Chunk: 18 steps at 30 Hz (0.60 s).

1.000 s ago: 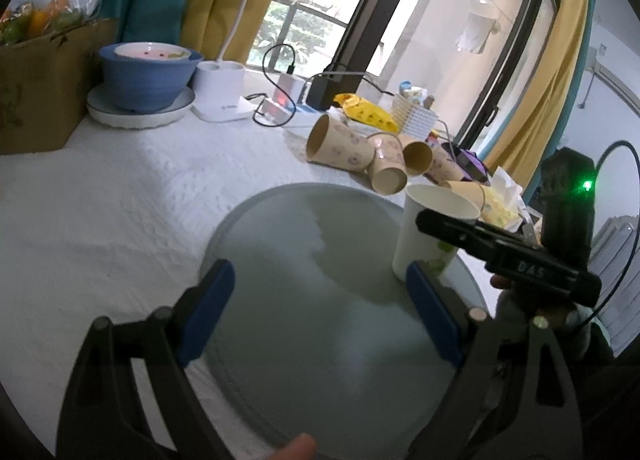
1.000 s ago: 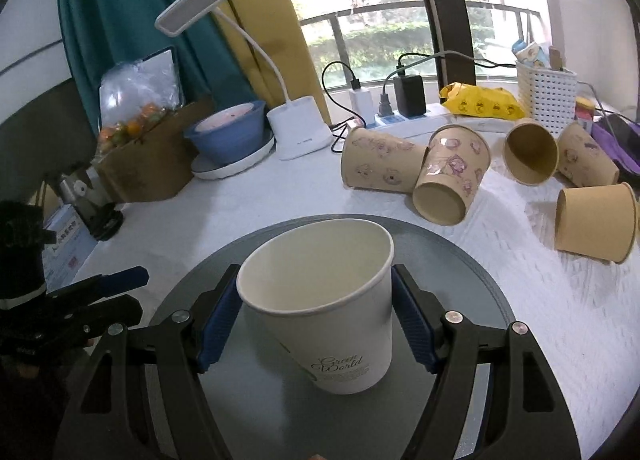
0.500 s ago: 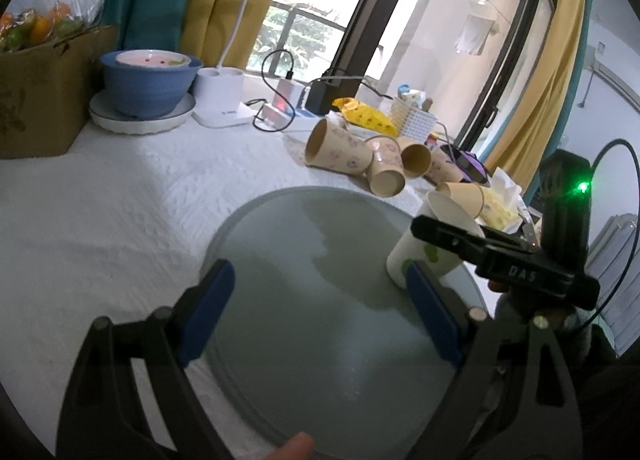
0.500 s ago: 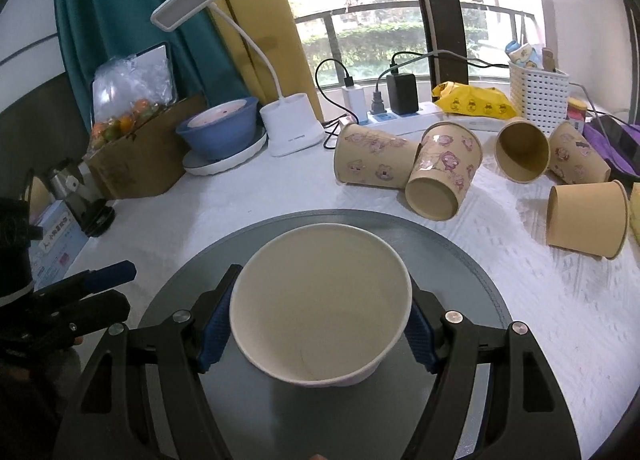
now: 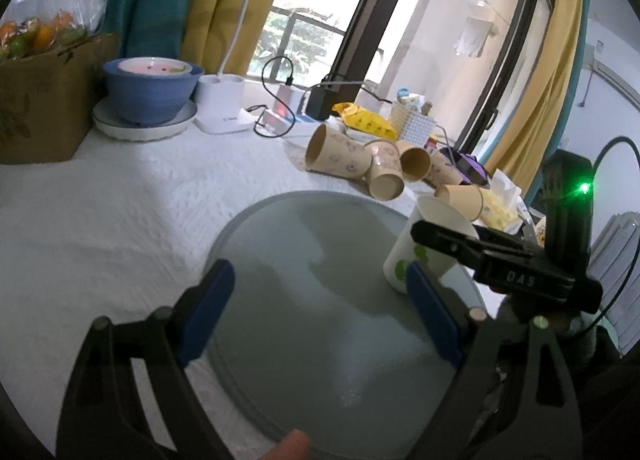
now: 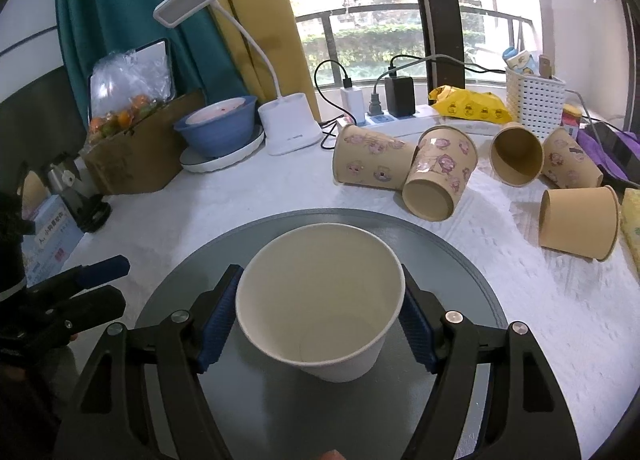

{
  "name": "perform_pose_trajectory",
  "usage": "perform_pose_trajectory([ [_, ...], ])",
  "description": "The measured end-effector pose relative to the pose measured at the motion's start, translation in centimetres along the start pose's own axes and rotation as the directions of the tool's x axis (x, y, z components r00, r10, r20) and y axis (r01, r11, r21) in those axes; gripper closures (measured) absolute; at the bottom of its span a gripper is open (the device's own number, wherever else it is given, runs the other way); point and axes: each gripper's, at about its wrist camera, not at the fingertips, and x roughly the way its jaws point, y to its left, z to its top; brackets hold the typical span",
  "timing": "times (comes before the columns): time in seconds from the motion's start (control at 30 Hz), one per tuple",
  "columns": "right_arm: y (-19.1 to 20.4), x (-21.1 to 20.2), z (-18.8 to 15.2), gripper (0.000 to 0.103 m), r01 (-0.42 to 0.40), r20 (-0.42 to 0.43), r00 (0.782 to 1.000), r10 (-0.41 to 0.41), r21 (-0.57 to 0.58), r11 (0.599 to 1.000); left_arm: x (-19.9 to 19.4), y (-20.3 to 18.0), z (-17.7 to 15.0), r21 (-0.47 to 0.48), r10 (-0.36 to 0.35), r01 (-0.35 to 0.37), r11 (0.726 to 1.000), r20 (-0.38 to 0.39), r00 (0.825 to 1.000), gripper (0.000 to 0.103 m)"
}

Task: Flip cup upright
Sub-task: 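Rotate the white cup upright with the right tool and set it on the tray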

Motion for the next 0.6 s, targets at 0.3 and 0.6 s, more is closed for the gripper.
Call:
perform_pose_trajectory([
  [0.3,0.3,-2.0,0.0,0.022,0.021,0.022,1.000,-0.021,-0.002,1.000,-1.3,-1.5,0.2,0.041,0.024,-0.025,0.999,0.028,0.999,0.014],
  [0.6,1.4,-6.0,0.2,0.021,0.056,0.084,0.995,-0.053,-0.030,0.998,-4.4,-3.3,0.8,0.053,0.030,-0.036,0.998,0.107,0.994,0.014],
])
